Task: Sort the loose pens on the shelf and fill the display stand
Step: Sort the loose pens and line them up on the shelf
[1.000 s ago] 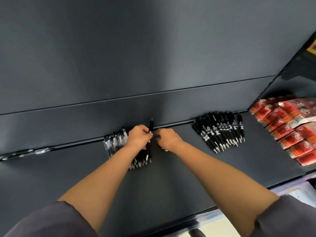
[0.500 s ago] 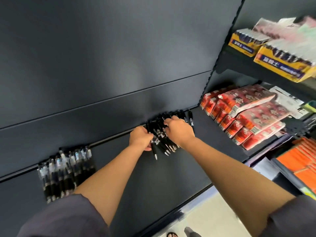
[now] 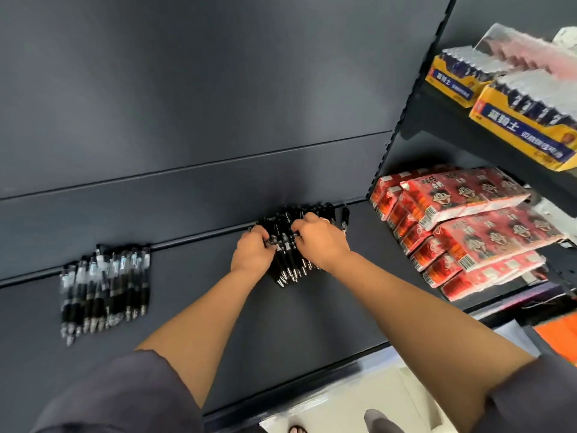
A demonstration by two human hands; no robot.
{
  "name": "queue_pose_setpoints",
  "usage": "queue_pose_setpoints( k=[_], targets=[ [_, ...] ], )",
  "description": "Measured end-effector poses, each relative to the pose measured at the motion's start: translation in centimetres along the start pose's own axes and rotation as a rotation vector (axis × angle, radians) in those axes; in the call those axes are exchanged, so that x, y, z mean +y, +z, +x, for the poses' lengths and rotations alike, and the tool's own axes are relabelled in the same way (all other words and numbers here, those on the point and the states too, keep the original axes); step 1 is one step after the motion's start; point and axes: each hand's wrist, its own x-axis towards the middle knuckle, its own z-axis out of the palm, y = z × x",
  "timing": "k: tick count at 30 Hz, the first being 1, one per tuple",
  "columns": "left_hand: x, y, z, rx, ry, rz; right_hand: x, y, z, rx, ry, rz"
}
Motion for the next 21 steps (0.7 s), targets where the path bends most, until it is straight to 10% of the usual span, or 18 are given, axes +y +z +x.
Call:
queue_pose_setpoints(
  k=[9,21],
  targets=[
    [-2.8,-7.6,-3.2,0.125,0.126,0.258,-6.5,-0.9,0.9,0.071,-0.177,-0.149],
    [-20.8,-26.5,-12.3,0.371,0.074,0.466,-33.4,2.7,-0.3,0.109,-0.495,-0.080]
  ],
)
